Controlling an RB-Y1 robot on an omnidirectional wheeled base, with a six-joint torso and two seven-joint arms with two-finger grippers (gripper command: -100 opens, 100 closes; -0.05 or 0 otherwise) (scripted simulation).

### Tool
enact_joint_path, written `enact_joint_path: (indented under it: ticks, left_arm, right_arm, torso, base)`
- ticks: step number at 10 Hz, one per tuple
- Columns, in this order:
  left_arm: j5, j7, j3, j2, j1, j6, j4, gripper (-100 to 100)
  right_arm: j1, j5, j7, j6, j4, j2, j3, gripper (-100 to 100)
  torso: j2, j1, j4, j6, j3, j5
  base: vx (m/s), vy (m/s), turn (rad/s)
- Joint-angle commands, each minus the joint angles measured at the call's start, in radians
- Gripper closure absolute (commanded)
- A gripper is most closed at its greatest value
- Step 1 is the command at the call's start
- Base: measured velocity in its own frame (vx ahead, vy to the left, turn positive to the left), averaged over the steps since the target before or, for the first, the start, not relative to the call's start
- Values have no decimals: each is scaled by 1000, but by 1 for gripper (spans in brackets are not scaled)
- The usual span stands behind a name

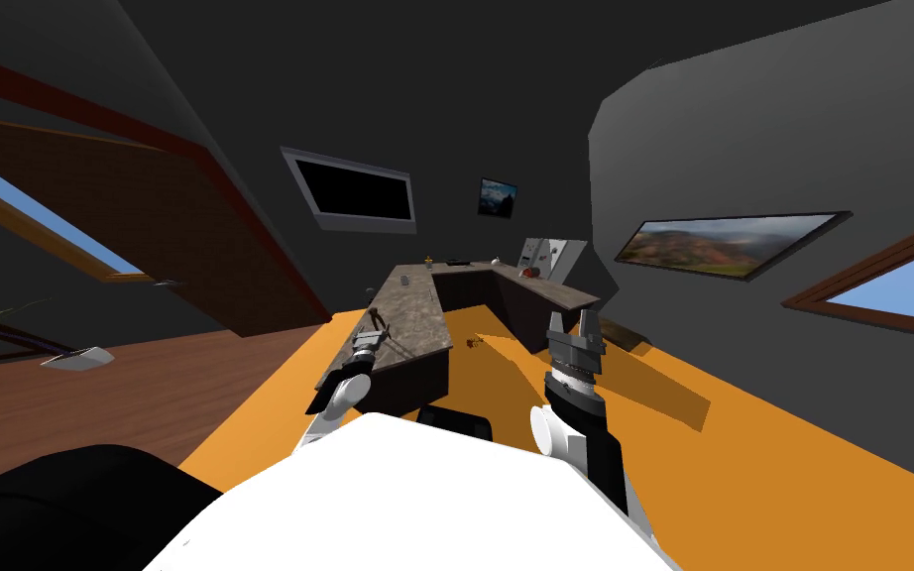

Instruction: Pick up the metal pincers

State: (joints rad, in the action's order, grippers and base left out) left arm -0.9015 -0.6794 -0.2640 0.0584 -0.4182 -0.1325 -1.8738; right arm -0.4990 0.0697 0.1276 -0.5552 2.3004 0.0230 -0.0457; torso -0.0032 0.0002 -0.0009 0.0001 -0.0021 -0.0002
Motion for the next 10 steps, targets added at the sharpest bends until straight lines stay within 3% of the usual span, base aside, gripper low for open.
enact_joint_path:
  ticks: [1,2,3,4,5,10]
  left_arm:
    - [-16,-10,-4,-36,-1,7,6,-100]
    - [-22,-14,-6,-55,0,9,8,-100]
    - [-17,-7,-9,-48,1,14,1,-100]
    - [-18,-8,-10,-50,1,16,1,0]
    - [-2,-5,-16,-46,51,-13,51,-100]
    - [15,-1,-22,-43,202,-41,193,-100]
  right_arm:
    - [0,0,0,0,0,0,0,0]
    - [0,0,0,0,0,0,0,0]
    - [0,0,0,0,0,0,0,0]
    - [0,0,0,0,0,0,0,0]
    - [0,0,0,0,0,0,0,0]
    - [0,0,0,0,0,0,0,0]
  torso:
    - [0,0,0,0,0,0]
    - [1,0,0,0,0,0]
    - [1,1,0,0,1,0]
    - [2,1,1,0,1,0]
    - [3,1,1,0,2,0]
    - [8,3,2,0,5,0]
  base:
    - [30,4,12]
    - [25,6,12]
    - [11,2,2]
    - [0,0,0]
    - [-69,27,71]
    - [-73,22,28]
